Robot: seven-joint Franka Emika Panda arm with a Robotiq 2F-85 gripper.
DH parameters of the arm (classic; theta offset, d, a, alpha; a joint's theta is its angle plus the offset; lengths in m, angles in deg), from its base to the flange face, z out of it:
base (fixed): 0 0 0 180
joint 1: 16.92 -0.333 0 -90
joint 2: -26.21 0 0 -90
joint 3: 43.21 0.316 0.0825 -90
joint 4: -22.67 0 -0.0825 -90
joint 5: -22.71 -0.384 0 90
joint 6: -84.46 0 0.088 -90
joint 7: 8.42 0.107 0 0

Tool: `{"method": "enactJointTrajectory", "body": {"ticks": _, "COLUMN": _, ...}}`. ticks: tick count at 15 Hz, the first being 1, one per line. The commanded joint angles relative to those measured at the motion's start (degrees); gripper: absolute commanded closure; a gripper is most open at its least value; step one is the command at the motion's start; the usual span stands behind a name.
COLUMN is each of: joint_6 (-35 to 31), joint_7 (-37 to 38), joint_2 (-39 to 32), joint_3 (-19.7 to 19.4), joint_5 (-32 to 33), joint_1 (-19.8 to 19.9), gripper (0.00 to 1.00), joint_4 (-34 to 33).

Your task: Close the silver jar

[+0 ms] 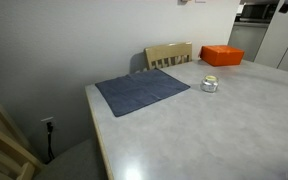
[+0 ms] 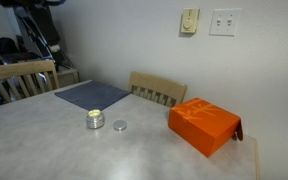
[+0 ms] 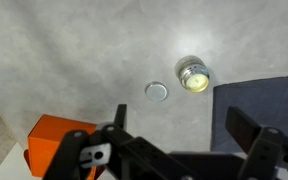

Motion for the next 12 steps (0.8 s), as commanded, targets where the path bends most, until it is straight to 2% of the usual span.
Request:
{"method": "enactJointTrajectory", "body": {"ticks": 1, "joint_6": 0.57, "joint_7": 0.38, "joint_2": -11.54, "joint_3": 0.37, "joint_5": 0.27, "joint_1": 1.32, "gripper": 0.0, "joint_4": -6.83}}
{"method": "enactJointTrajectory", "body": {"ticks": 3, "joint_6": 4.27, "joint_7": 0.21, "joint_2": -14.91, "joint_3": 0.08, "joint_5": -0.66, "joint_1": 1.15, "gripper": 0.0, "joint_4": -9.97}}
{"method": "enactJointTrajectory", "body": {"ticks": 4, "joint_6": 0.94, "joint_7": 0.34, "joint_2": -10.8, "joint_3": 0.49, "joint_5": -0.22, "joint_1": 0.89, "gripper": 0.0, "joint_4": -5.62}}
{"method": "enactJointTrajectory", "body": {"ticks": 6, "joint_6": 1.84, "joint_7": 0.4, "joint_2": -14.0, "joint_3": 0.42, "joint_5": -0.2, "joint_1": 0.93, "gripper": 0.0, "joint_4": -8.04}}
{"method": "enactJointTrajectory", "body": {"ticks": 9, "joint_6": 2.37, "joint_7": 0.41, "joint_2": -14.81, "joint_3": 0.37, "joint_5": -0.2, "joint_1": 0.94, "gripper": 0.0, "joint_4": -9.11}}
{"method": "enactJointTrajectory", "body": {"ticks": 12, "joint_6": 1.15, "joint_7": -4.71, "joint_2": -14.76, "joint_3": -0.78, "joint_5": -5.4, "joint_1": 0.49, "gripper": 0.0, "joint_4": -8.1}}
